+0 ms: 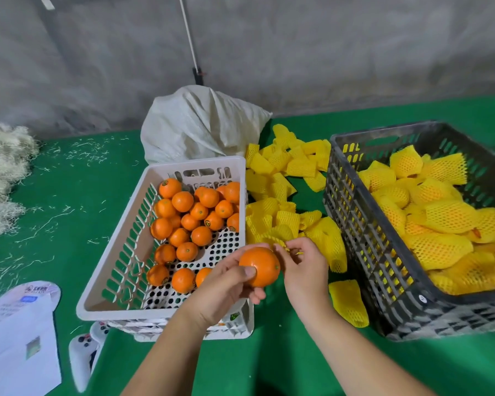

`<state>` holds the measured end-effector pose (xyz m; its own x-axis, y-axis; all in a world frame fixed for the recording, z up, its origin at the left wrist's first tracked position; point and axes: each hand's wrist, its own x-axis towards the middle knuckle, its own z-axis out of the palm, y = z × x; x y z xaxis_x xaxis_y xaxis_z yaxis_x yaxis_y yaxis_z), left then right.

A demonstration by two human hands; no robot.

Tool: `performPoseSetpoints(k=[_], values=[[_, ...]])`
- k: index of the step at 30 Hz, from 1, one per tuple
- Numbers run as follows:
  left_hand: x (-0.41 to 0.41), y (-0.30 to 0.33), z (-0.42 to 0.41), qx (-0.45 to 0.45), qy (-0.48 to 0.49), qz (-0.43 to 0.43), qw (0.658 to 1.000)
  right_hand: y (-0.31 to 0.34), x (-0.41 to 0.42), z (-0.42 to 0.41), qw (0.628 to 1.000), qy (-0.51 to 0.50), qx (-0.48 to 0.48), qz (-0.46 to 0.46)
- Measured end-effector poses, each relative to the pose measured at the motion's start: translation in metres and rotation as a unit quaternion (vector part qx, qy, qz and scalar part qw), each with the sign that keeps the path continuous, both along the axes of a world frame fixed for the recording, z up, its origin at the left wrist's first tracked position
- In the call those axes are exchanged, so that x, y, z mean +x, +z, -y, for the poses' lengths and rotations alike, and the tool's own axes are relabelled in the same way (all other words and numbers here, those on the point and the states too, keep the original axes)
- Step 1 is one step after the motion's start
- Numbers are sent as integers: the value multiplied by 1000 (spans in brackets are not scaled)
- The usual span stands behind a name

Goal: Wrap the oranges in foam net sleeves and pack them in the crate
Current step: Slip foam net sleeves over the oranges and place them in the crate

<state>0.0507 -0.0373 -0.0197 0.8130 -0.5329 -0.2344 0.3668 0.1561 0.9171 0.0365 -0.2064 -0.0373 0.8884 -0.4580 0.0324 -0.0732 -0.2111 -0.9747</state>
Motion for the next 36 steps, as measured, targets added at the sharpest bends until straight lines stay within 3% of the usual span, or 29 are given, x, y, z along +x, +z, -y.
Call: performPoseSetpoints(k=[4, 11, 18, 22, 26, 32, 36], values=[[0, -1, 1, 13, 14, 2, 1000, -1, 3, 0, 999, 54, -5, -1], [-4, -11, 14, 30, 154, 55, 986, 6, -7, 8, 992, 110, 23, 52], [-1, -7, 17, -16, 158, 49, 986, 19, -14, 3, 978, 186, -39, 84], [-6, -11, 14, 64, 111, 108, 986, 15, -13, 5, 976, 169, -116, 80], [-11, -15, 15, 138, 132, 190, 963, 19, -17, 11, 976, 113, -149, 112], [-11, -11, 22, 140, 234, 142, 951, 28, -33, -1, 947, 153, -218, 183], [-11, -12, 11, 99, 191, 132, 968, 18, -41, -9, 967, 131, -159, 148]])
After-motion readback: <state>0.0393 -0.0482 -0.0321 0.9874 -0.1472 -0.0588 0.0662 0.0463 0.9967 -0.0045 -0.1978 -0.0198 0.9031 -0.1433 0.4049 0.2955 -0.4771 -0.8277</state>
